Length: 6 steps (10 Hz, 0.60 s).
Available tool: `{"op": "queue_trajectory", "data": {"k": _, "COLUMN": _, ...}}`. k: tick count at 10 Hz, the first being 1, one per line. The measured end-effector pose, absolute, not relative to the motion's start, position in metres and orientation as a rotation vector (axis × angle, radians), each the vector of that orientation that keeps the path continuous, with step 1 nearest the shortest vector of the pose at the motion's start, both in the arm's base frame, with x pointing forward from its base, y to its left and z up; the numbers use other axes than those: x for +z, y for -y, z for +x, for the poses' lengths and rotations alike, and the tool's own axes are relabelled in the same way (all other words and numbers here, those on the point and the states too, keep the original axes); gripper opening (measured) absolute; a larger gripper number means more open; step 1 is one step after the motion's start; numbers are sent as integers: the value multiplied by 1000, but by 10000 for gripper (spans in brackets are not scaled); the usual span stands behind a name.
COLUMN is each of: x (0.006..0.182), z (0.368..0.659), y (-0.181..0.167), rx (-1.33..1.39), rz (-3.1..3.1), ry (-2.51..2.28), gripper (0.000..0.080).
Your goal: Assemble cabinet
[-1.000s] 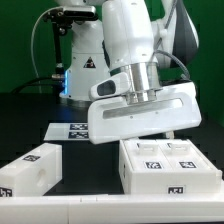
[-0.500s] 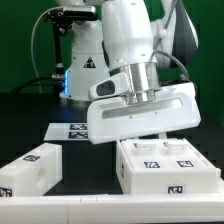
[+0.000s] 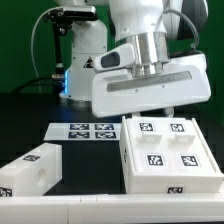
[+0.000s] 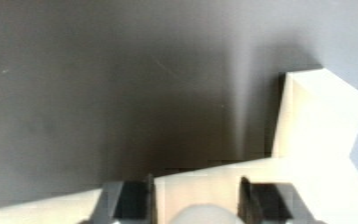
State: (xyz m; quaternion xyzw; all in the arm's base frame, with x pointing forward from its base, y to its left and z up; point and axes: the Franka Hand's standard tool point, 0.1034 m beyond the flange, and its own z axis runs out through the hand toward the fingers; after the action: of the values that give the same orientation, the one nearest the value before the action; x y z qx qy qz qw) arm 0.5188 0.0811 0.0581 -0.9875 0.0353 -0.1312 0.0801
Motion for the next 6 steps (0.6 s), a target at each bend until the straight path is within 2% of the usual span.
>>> {"op": "queue_trajectory", "data": {"k": 3, "x": 55, "z": 517, "y": -79, "rx": -379, "rz": -2956, "ry": -106, "gripper": 216}}
{"op": "queue_trajectory", "data": {"k": 4, "x": 59, "z": 511, "y": -80, "rx": -296, "rz": -2953, "ry": -121, "gripper": 216}}
{"op": "queue_trajectory", "data": {"k": 6, "x": 93, "z": 511, "y": -82, "rx": -166, "rz": -2958, "ry": -156, "gripper": 217}}
